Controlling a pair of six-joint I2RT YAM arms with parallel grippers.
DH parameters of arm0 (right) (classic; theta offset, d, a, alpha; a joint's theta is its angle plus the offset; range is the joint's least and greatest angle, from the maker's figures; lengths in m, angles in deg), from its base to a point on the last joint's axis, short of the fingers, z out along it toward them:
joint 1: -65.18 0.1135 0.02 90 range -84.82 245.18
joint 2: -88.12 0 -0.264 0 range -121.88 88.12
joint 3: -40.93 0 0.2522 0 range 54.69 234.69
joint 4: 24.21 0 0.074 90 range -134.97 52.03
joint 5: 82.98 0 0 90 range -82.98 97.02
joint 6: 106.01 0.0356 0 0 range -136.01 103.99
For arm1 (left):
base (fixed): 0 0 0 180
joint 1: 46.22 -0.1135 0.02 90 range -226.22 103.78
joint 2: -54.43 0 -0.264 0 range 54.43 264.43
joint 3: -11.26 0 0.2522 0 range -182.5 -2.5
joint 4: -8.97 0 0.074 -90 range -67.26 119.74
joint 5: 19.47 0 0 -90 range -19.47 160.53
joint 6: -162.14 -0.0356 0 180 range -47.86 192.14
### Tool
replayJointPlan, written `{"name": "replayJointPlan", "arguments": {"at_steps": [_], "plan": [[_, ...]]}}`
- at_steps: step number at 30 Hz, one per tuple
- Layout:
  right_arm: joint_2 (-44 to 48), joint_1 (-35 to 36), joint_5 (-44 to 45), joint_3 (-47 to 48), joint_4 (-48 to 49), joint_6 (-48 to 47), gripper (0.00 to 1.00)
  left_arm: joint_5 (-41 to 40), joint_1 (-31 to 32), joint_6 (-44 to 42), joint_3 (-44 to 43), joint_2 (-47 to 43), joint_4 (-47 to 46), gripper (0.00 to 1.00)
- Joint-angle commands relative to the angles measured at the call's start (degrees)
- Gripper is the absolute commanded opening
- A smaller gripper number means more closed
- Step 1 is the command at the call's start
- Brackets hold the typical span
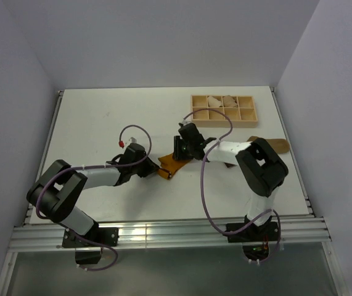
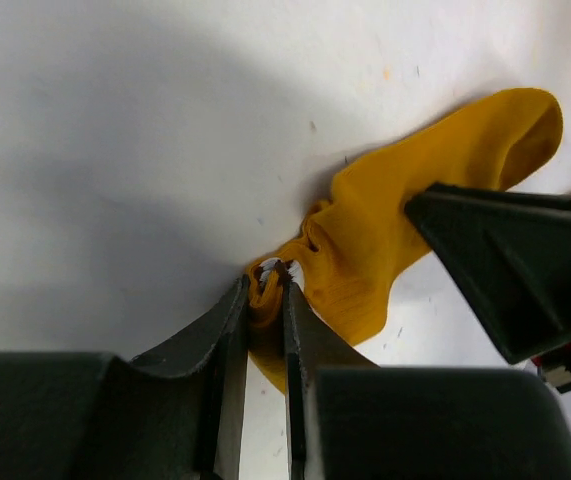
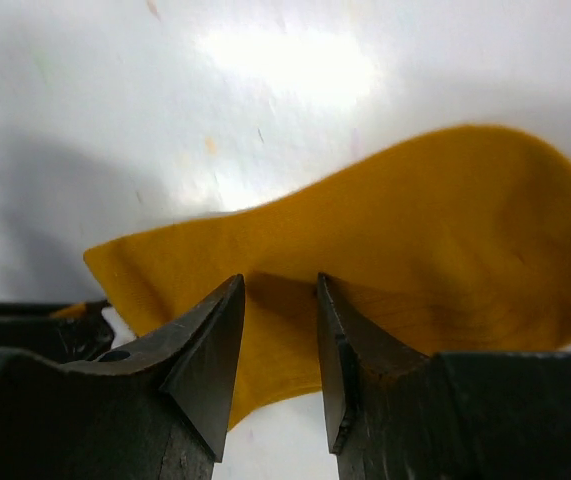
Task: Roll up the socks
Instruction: Roll the sock at the center of the board.
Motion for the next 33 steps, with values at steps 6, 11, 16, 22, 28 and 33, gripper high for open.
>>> {"name": "replayJointPlan", "arguments": {"at_steps": [6, 11, 16, 22, 28, 33], "plan": [[-6.82, -1.07, 0.24, 15.97, -3.14, -13.98, 0.42, -8.69, -4.63, 0.00, -3.76, 0.06, 7.51, 0.06], [4.42, 0.07, 0.41, 9.66, 0.46, -21.08, 0.44, -9.31, -4.63, -0.71, -5.97, 1.21, 9.44, 0.06], [12.77, 8.65, 7.77, 2.98, 3.26, -25.75, 0.54, -8.96, -4.63, -1.06, -5.18, 0.16, 8.57, 0.06], [10.16, 17.91, 12.72, 0.77, 7.75, -28.57, 0.60, -9.14, -4.28, -3.08, -5.53, 0.06, 9.71, 0.07], [5.58, 21.17, 13.25, 1.12, 11.80, -32.61, 0.61, -8.61, -3.84, -4.22, -5.44, 0.15, 9.45, 0.07], [2.60, 21.25, 11.58, 0.24, 14.17, -33.93, 0.61, -8.26, -3.40, -4.66, -5.62, 0.42, 9.18, 0.06]]}}
